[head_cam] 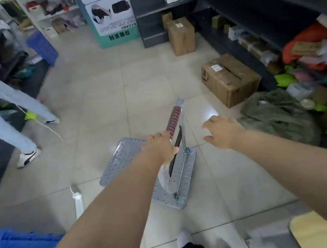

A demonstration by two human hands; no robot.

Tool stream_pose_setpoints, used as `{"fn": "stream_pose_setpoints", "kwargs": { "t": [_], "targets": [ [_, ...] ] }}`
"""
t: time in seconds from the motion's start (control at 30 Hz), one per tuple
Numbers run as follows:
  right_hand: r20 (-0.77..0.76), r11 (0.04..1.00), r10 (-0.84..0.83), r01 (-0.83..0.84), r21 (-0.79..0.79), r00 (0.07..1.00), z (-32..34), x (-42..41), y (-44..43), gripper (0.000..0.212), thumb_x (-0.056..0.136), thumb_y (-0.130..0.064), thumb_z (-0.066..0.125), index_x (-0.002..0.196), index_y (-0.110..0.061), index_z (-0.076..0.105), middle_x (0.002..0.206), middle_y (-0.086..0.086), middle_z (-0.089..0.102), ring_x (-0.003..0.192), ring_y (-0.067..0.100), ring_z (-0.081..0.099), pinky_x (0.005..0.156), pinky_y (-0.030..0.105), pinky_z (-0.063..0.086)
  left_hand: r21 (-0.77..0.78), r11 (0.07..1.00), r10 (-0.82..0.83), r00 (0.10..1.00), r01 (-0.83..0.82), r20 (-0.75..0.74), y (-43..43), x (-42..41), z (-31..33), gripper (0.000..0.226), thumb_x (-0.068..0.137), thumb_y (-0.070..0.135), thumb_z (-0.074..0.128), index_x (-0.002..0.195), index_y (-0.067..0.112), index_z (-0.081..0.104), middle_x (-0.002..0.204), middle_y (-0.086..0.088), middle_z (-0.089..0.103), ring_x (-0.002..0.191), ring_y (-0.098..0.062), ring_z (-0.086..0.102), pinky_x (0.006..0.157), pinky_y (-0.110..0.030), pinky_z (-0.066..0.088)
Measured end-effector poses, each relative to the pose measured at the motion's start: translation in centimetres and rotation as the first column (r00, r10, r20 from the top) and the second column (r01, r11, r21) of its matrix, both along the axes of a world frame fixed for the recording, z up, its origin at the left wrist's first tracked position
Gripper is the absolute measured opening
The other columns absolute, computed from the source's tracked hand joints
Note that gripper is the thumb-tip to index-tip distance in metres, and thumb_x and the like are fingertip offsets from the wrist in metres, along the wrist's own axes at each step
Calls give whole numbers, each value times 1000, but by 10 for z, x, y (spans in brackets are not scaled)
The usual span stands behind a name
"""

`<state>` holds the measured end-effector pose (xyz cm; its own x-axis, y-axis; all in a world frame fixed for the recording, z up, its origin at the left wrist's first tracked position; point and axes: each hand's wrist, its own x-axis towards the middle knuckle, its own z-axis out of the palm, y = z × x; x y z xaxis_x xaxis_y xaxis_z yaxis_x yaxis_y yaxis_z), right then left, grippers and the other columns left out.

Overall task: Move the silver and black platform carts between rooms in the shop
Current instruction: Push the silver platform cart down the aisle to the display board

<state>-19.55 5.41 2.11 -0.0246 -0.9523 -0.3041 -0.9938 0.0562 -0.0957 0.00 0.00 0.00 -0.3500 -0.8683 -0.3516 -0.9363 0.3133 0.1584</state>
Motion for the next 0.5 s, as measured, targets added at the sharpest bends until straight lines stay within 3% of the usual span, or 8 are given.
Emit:
{"fn": "stream_pose_setpoints", "kwargs": {
  "t": [0.3, 0.5],
  "targets": [
    [133, 972, -234, 230, 40, 963, -12, 5, -33, 47, 95, -39, 45, 139, -22, 40, 144, 5, 39, 135, 27, 31, 111, 46, 29, 32, 997, -73, 996, 72, 56, -80, -28, -37, 70, 89, 39, 58, 144, 10, 26, 137, -11, 47, 125, -30, 41, 100, -46, 42],
    [140, 953, -300, 290, 89, 944, -23, -5, -36, 47, 95, -39, 45, 139, -23, 40, 144, 4, 38, 135, 25, 30, 108, 44, 30, 48, 994, -99, 991, 95, 85, -98, -43, -66, 79, 89, 21, 58, 149, 0, 10, 138, -16, 42, 123, -33, 42, 100, -45, 43]
  ]
}}
